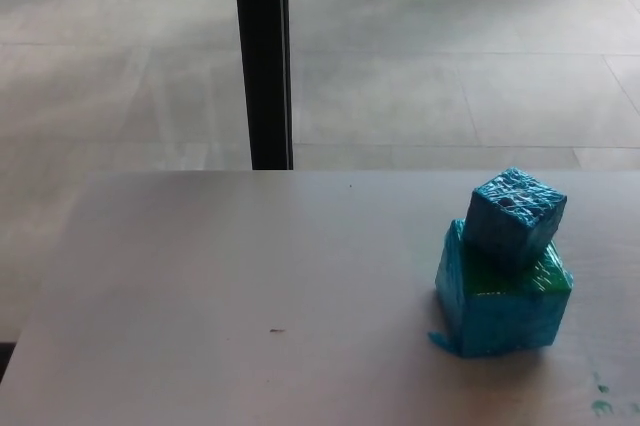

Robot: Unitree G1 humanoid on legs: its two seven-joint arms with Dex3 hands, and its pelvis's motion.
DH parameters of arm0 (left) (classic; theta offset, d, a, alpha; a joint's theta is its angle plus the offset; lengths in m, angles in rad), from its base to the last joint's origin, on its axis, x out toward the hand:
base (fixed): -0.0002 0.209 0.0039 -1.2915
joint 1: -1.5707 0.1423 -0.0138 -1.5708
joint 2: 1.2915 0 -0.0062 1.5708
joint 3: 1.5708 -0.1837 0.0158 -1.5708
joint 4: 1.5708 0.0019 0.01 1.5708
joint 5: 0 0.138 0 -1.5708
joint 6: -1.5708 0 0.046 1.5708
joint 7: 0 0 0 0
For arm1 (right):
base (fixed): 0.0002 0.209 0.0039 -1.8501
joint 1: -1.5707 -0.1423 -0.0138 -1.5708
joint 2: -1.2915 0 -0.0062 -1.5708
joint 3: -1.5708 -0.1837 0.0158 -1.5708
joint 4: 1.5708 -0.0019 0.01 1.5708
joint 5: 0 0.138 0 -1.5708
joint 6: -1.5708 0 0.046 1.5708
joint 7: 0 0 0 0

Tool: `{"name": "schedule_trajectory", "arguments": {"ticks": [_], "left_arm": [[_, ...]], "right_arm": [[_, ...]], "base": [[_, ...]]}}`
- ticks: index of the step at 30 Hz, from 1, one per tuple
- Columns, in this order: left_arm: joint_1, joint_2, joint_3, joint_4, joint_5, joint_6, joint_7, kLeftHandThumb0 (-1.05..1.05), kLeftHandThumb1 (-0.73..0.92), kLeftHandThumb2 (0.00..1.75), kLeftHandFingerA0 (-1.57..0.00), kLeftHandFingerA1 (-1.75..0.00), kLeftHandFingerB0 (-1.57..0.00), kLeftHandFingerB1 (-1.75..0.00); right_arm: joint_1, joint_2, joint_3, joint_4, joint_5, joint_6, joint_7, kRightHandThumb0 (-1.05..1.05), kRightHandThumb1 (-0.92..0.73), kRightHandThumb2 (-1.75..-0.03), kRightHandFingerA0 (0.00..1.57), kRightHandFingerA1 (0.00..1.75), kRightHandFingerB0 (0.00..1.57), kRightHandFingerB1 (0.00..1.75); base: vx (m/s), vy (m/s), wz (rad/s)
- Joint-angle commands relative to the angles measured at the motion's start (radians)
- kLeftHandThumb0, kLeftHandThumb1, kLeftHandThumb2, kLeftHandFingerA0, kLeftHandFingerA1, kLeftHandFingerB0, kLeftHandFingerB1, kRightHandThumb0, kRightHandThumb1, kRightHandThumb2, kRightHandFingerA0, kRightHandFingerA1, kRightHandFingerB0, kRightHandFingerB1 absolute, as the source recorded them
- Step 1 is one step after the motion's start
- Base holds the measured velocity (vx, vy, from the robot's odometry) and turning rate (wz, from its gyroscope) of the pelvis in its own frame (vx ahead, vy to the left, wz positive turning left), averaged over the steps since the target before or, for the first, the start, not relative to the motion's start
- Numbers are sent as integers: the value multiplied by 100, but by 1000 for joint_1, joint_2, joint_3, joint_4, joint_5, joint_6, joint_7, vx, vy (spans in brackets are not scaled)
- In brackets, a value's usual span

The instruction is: The robot uses its right hand to pick up the small cube kept on the middle on the desk and place it on the bigger cube kept next to it

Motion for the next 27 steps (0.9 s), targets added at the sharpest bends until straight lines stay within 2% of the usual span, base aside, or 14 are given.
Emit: {"name": "schedule_trajectory", "arguments": {"ticks": [1, 2, 3, 5, 8, 10, 13, 14, 16, 17, 22, 25, 26, 27], "left_arm": [[17, 22, 12, -1, -5, -14, -17, -73, 57, 102, -40, -66, -47, -61], [15, 22, 15, 0, -9, -8, -19, -72, 70, 61, -39, -61, -50, -50], [13, 20, 13, 2, -7, -6, -12, -71, 71, 62, -43, -62, -52, -51], [12, 20, 10, 4, -2, -10, -10, -71, 71, 62, -40, -60, -48, -46], [11, 19, 11, 2, -3, -3, 1, -71, 71, 61, -44, -64, -53, -52], [8, 14, 6, -2, 0, 2, -3, -70, 72, 62, -37, -60, -46, -47], [16, 9, 10, -5, -7, -5, -13, -72, 70, 61, -41, -62, -51, -49], [19, 4, 5, -1, 0, -18, -2, -71, 72, 62, -44, -59, -53, -47], [20, 3, 1, 0, 6, -26, 5, -71, 72, 62, -44, -59, -53, -47], [11, -3, 17, 7, -13, -5, -8, -70, 68, 61, -43, -60, -51, -48], [15, -2, -4, 2, 10, -21, 6, -73, 71, 62, -43, -60, -50, -48], [14, -6, -2, 1, 8, -20, 10, -73, 72, 61, -44, -60, -52, -46], [18, -7, -2, 1, 8, -23, 12, -72, 72, 62, -43, -60, -51, -48], [14, -11, 4, 7, 3, -8, 22, -72, 58, 102, -41, -65, -47, -60]], "right_arm": [[283, -24, -286, 22, 95, -15, -172, -80, -53, -81, 0, 11, 0, 0], [318, 8, -334, 13, 101, -1, -210, -64, -58, -69, 0, 0, 0, 18], [351, 28, -370, 17, 102, 11, -239, -78, -53, -84, 0, 16, 4, 5], [405, 59, -419, 63, 115, -20, -296, -71, -53, -85, 0, 26, 0, 12], [488, 110, -463, 119, 94, -5, -394, -60, -66, -69, 0, 10, 1, 21], [523, 130, -484, 158, 98, 20, -422, -64, -69, -76, 0, 7, 2, 21], [569, 189, -513, 317, 145, -5, -495, -80, -56, -92, 0, 39, 0, 37], [581, 220, -529, 335, 164, -2, -516, -71, -72, -71, 0, 30, 2, 41], [584, 230, -535, 336, 168, -5, -523, -71, -72, -71, 0, 30, 2, 41], [609, 275, -542, 349, 157, 11, -585, -71, -79, -67, 0, 52, 1, 45], [599, 335, -575, 511, 208, -6, -668, -68, -77, -68, 0, 79, 2, 59], [596, 359, -595, 521, 241, 16, -649, -64, -77, -63, 0, 67, 2, 58], [603, 371, -603, 523, 256, 15, -636, -64, -76, -72, 0, 62, 6, 54], [618, 391, -602, 515, 253, 19, -643, -36, -59, -110, 9, 62, 0, 53]], "base": [[0, 0, 0], [0, 0, 0], [0, 0, 0], [0, 0, 0], [0, 0, 0], [0, 0, 0], [0, 0, 0], [0, 0, 0], [0, 0, 0], [0, 0, 0], [0, 0, 0], [0, 0, 0], [0, 0, 0], [0, 0, 0]]}}
